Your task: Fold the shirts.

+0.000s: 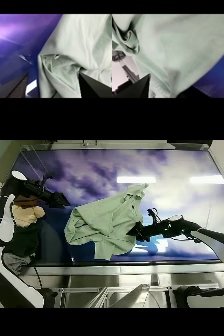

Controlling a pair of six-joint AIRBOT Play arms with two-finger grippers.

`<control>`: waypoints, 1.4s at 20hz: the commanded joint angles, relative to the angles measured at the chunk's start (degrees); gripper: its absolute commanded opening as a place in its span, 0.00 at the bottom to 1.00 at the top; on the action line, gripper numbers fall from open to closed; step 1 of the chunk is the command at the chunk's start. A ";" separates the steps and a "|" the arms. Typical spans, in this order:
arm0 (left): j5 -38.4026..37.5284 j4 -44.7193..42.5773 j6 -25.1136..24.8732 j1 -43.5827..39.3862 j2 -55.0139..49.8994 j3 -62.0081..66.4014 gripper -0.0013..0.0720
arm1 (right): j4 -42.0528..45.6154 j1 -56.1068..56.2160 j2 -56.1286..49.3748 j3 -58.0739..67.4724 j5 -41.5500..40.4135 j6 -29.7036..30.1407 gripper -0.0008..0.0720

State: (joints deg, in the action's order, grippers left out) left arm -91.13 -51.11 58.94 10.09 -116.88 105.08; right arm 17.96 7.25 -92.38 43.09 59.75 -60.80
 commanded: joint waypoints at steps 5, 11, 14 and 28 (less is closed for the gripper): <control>5.86 0.15 -2.91 -6.27 -0.02 -8.85 0.06 | -0.33 2.14 0.04 0.07 3.67 0.63 0.28; -6.10 10.27 -3.41 -5.29 5.53 -6.99 0.04 | -10.56 -2.97 8.46 3.63 18.18 9.66 0.04; -9.73 27.98 -3.39 -1.25 16.04 -7.08 0.04 | -10.56 -9.97 22.71 10.47 20.06 8.63 0.04; 11.91 15.10 0.46 -14.29 31.56 -34.42 0.66 | 24.13 -18.43 32.24 7.89 13.73 -6.82 0.04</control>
State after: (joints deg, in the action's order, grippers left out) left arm -85.47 -35.31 59.55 1.06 -83.11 78.46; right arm 33.28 -11.03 -57.58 53.71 75.26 -66.74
